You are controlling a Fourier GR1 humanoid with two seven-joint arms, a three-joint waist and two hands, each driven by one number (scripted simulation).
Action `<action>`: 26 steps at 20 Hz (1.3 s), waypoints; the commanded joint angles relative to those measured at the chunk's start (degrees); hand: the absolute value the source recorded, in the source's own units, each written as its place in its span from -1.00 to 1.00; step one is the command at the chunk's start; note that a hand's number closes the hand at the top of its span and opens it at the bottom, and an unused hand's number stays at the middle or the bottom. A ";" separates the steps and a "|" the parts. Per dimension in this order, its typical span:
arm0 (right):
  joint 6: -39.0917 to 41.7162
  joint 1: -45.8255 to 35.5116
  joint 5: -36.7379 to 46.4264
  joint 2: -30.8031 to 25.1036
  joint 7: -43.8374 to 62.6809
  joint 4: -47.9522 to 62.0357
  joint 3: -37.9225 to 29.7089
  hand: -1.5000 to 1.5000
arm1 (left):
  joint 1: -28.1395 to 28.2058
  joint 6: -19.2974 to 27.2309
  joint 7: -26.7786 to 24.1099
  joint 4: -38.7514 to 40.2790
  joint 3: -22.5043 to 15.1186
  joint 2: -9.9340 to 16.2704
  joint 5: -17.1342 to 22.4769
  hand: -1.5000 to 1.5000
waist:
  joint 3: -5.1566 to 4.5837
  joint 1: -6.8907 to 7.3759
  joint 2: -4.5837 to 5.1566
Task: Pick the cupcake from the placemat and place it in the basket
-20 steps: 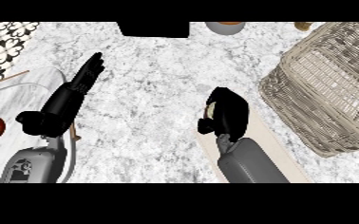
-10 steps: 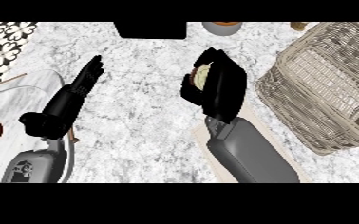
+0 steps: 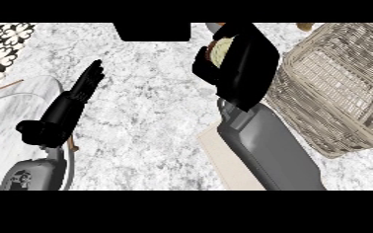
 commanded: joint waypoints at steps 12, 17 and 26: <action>3.19 -9.05 6.81 -4.59 1.61 7.39 -22.97 1.00 | -1.45 -1.14 0.90 -0.60 0.87 0.98 0.28 0.00 | 0.07 0.01 0.35; -1.54 -10.71 5.75 -8.93 -3.71 11.30 -30.91 1.00 | -1.96 -0.56 0.79 0.14 0.71 0.00 0.08 0.00 | 0.08 0.10 0.52; -3.43 -6.85 -1.26 -15.03 -12.02 15.36 -40.09 1.00 | -3.68 -0.82 1.35 2.02 2.32 0.35 0.60 0.00 | 0.09 0.03 0.58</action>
